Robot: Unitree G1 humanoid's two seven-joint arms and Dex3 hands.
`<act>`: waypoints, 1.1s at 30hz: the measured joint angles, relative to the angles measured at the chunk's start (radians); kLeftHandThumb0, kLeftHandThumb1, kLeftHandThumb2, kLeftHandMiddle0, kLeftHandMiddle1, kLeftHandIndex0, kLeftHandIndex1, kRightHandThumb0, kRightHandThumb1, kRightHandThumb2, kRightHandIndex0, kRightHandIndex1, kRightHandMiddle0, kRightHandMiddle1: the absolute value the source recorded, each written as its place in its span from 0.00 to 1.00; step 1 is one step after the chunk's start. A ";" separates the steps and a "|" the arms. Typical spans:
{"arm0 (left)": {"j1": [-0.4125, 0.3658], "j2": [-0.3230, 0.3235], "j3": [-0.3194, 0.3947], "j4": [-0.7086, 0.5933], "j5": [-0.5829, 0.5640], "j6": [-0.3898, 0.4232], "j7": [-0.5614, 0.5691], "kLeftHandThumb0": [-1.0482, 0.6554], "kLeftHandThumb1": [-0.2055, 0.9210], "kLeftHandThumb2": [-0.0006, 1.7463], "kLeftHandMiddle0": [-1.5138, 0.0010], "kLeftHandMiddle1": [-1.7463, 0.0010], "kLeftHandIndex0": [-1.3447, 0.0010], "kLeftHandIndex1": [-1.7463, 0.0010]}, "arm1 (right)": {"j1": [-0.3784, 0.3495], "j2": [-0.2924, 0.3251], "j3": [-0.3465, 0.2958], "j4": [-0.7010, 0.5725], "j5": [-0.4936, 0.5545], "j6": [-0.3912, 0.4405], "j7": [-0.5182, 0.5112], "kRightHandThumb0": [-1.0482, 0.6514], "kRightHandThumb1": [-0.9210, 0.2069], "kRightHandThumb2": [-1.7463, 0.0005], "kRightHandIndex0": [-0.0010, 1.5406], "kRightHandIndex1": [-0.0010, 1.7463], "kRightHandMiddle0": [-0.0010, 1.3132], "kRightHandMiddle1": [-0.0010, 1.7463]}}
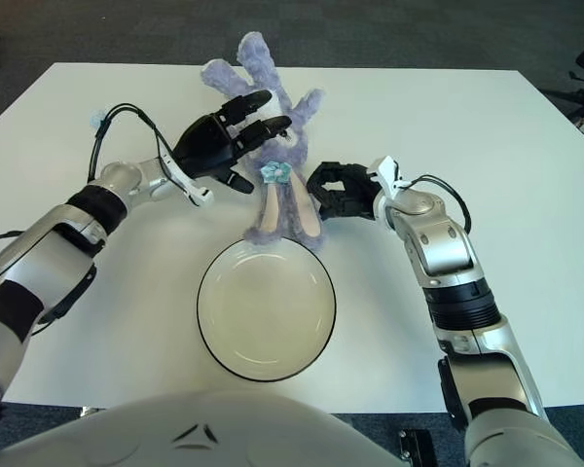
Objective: Put the doll into the plate.
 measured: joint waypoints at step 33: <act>-0.110 -0.147 -0.032 0.212 -0.060 0.080 -0.166 0.32 0.54 0.50 0.86 0.95 1.00 0.85 | -0.001 0.007 -0.022 0.054 0.025 -0.043 0.068 0.41 0.17 0.63 0.56 1.00 0.34 0.90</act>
